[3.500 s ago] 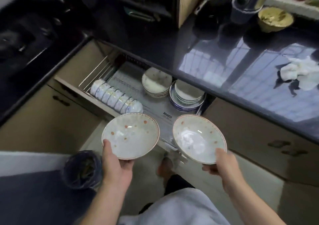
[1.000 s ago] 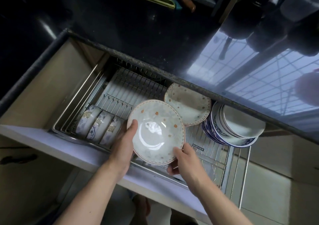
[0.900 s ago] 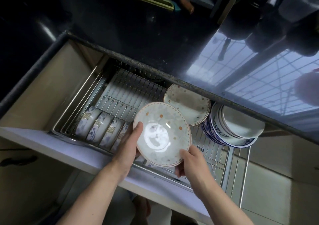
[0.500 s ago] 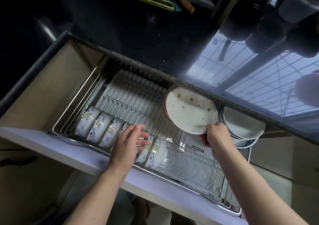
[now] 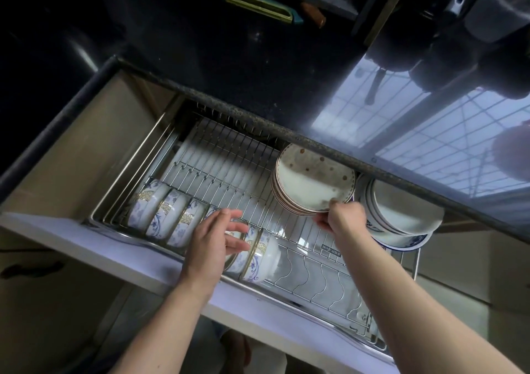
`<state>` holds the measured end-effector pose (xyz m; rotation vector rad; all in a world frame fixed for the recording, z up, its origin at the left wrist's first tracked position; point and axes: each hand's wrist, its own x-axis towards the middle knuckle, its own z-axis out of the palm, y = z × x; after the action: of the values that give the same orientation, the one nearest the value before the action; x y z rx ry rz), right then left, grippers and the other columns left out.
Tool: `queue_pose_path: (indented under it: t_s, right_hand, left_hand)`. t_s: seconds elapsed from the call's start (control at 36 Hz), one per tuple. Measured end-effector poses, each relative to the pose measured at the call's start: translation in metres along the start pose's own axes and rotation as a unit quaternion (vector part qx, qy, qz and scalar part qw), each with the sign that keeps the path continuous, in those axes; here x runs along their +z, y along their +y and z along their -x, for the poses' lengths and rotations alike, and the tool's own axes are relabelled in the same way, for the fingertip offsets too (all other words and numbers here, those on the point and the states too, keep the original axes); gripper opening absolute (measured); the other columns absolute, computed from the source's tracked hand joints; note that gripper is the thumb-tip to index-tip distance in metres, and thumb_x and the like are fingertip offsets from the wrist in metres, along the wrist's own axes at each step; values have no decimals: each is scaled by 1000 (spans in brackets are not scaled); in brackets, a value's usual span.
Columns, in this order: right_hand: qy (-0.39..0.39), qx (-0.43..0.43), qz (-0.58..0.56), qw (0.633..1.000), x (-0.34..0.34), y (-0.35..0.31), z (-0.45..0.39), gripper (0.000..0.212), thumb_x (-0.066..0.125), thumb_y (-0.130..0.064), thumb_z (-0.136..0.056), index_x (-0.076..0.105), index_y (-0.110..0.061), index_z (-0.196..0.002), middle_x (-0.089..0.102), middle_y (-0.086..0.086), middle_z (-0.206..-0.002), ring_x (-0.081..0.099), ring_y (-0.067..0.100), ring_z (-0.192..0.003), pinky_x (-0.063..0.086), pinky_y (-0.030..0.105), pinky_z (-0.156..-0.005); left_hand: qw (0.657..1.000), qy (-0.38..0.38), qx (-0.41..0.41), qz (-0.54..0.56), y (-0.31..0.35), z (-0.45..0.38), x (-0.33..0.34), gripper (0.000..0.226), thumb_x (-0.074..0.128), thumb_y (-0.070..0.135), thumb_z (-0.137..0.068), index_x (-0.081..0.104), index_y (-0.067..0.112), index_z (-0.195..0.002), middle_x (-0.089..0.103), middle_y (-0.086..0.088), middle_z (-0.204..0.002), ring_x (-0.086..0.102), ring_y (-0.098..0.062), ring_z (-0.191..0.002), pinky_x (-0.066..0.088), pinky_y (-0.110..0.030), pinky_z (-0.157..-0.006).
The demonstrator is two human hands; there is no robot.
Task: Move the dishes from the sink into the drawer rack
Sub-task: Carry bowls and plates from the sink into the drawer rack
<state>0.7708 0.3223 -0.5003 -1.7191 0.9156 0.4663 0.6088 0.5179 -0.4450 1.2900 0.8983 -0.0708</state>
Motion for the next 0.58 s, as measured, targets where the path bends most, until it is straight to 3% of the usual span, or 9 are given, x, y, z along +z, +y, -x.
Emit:
queue_pose_path:
  t_s: [0.14, 0.19, 0.31, 0.39, 0.5, 0.58]
  right_hand:
    - [30, 6, 38, 999, 1, 5, -2, 33, 65, -17, -98, 61, 15, -109, 64, 18, -74, 61, 26, -49, 54, 38, -50]
    - [34, 8, 46, 998, 2, 4, -4, 32, 66, -19, -98, 63, 13, -105, 63, 15, -68, 60, 26, -45, 54, 41, -54]
    - [32, 6, 55, 998, 0, 5, 2, 25, 66, -21, -98, 64, 3, -92, 64, 16, -67, 61, 27, -47, 55, 37, -47]
    - [8, 19, 69, 997, -8, 8, 15, 38, 62, -29, -101, 63, 6, -86, 69, 20, -69, 66, 31, -50, 61, 55, -63]
    - [-51, 23, 97, 994, -26, -1, 52, 31, 52, -25, -105, 58, 5, -99, 66, 20, -71, 66, 28, -51, 57, 35, -48]
    - [-111, 22, 153, 982, -49, -10, 84, 19, 49, -20, -105, 53, -3, -111, 69, 19, -75, 67, 28, -58, 60, 40, -61]
  left_hand:
    - [1000, 3, 0, -5, 0, 1, 0, 36, 39, 33, -109, 72, 19, -110, 76, -6, -92, 72, -26, -69, 58, -47, -86]
    - [1000, 3, 3, -9, 0, 1, 0, 36, 39, 34, -109, 72, 20, -110, 76, -5, -92, 72, -24, -69, 59, -45, -84]
    - [1000, 5, 0, -24, -1, 2, -2, 36, 39, 34, -110, 72, 20, -110, 76, -4, -91, 72, -23, -68, 59, -41, -81]
    - [998, 2, -8, -55, 1, 4, -2, 32, 42, 34, -109, 71, 20, -107, 76, -4, -91, 72, -22, -67, 59, -43, -81]
    - [989, -10, -8, -147, 16, 10, 0, 21, 49, 28, -106, 69, 22, -103, 74, -5, -98, 71, -13, -65, 58, -37, -75]
    - [978, -40, -16, -203, 32, 27, 0, 19, 50, 27, -105, 68, 24, -104, 72, -1, -100, 71, -17, -76, 54, -32, -71]
